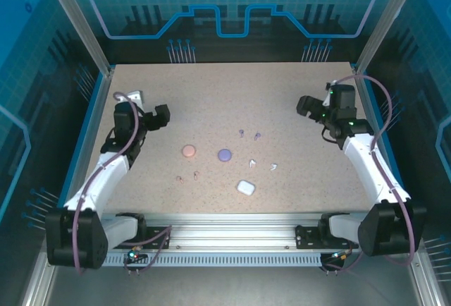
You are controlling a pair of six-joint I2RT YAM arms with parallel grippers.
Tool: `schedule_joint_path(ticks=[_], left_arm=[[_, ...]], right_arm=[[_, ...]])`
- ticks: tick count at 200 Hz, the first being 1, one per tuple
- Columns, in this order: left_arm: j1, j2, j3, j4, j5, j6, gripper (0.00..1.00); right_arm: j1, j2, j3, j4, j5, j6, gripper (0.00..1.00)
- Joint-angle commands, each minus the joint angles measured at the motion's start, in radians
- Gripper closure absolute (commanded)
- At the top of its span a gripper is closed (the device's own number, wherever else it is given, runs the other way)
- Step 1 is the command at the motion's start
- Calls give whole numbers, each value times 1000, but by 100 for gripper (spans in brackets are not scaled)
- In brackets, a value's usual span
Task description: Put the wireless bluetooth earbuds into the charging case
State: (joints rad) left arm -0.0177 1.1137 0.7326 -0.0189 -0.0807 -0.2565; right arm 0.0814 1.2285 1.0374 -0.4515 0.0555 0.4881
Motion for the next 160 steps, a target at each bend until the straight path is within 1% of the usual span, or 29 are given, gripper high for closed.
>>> schedule_joint_path(ticks=[1, 5, 23, 33, 57, 74, 96, 134, 160], left_arm=[[-60, -82, -4, -209, 121, -251, 1], [-74, -97, -21, -203, 132, -283, 1], [-132, -171, -128, -121, 180, -428, 1], [-170, -202, -168, -109, 170, -486, 1], [-243, -226, -197, -95, 168, -560, 1], [-269, -208, -174, -112, 177, -573, 1], [-283, -175, -132, -146, 189, -560, 1], [-284, -115, -69, -181, 198, -505, 1], [-284, -78, -56, -163, 224, -504, 1]], right_arm=[[167, 17, 38, -299, -68, 192, 8], [213, 23, 34, -312, -58, 223, 8], [342, 55, 17, -349, -54, 341, 8], [419, 71, 4, -363, -33, 432, 8], [557, 99, -33, -357, 10, 605, 8], [630, 141, -35, -369, 44, 705, 8], [706, 242, -6, -373, 43, 783, 8], [804, 401, 57, -375, 32, 922, 7], [839, 478, 103, -375, 26, 972, 7]])
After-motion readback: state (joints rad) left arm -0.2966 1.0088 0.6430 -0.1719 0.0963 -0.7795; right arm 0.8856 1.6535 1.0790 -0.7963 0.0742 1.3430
